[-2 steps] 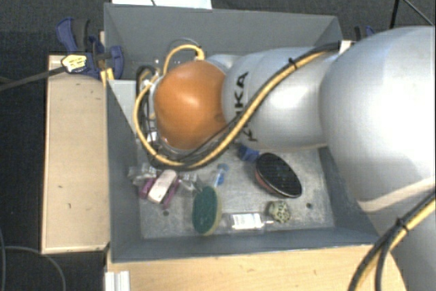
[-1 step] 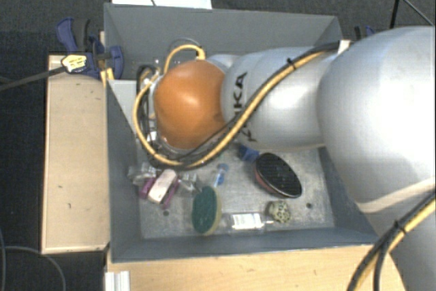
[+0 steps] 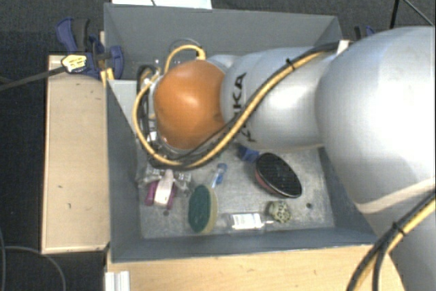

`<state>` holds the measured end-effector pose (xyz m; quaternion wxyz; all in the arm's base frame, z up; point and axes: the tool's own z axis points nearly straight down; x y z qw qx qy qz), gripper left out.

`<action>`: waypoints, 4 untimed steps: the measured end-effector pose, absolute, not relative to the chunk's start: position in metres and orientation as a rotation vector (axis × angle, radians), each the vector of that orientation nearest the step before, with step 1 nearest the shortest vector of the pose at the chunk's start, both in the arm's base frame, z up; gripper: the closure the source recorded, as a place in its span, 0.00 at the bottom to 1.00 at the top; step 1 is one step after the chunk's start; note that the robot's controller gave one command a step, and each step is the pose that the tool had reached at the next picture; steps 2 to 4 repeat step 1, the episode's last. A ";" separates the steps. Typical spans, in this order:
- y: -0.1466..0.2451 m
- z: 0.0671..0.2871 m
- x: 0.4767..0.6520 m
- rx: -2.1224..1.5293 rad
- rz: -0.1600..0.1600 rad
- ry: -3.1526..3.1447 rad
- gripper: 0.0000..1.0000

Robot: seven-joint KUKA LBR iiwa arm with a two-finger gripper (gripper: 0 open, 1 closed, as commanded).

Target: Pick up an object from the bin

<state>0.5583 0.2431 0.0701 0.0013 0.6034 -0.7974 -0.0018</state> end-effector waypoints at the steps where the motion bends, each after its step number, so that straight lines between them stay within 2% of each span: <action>1: 0.244 0.192 0.560 1.889 0.002 -2.523 1.00; 4: 0.244 0.192 0.560 1.889 0.002 -2.523 1.00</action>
Offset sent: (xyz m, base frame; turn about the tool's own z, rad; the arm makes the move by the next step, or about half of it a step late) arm 0.0000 0.0000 0.1162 0.0000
